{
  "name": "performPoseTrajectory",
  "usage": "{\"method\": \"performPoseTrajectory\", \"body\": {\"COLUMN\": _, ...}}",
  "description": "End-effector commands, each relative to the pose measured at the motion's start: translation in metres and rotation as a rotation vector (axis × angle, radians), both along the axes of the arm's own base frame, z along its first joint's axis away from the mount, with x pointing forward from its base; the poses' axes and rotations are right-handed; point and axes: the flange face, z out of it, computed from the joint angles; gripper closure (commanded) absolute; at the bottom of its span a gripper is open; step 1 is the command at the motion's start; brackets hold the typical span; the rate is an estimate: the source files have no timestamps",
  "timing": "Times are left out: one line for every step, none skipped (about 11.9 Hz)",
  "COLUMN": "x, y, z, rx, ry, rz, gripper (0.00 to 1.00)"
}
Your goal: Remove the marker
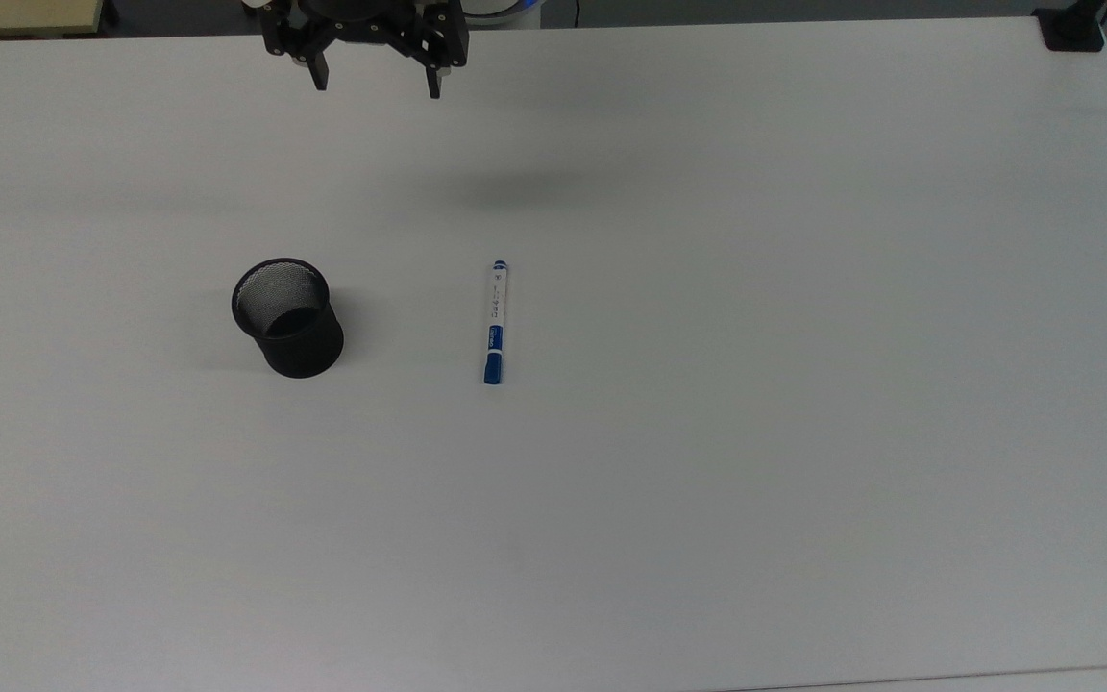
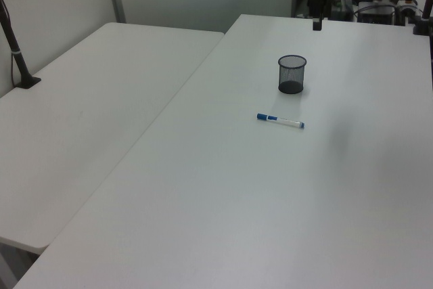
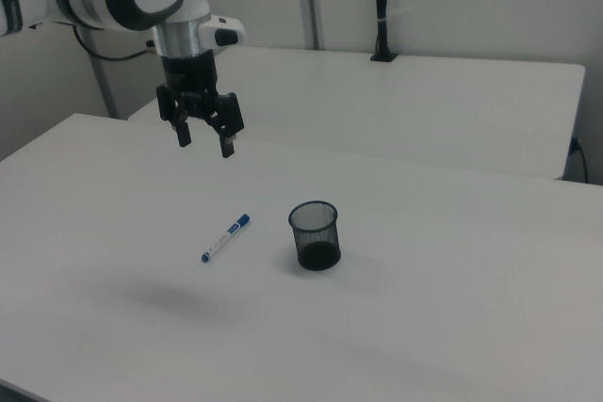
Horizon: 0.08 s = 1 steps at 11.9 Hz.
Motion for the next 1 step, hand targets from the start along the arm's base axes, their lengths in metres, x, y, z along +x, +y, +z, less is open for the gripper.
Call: {"method": "performPoseTrajectory", "body": {"x": -0.0072, "y": -0.0023, "z": 0.004, "rx": -0.011, "ry": 0.01, "rz": 0.01, "gripper": 0.0}}
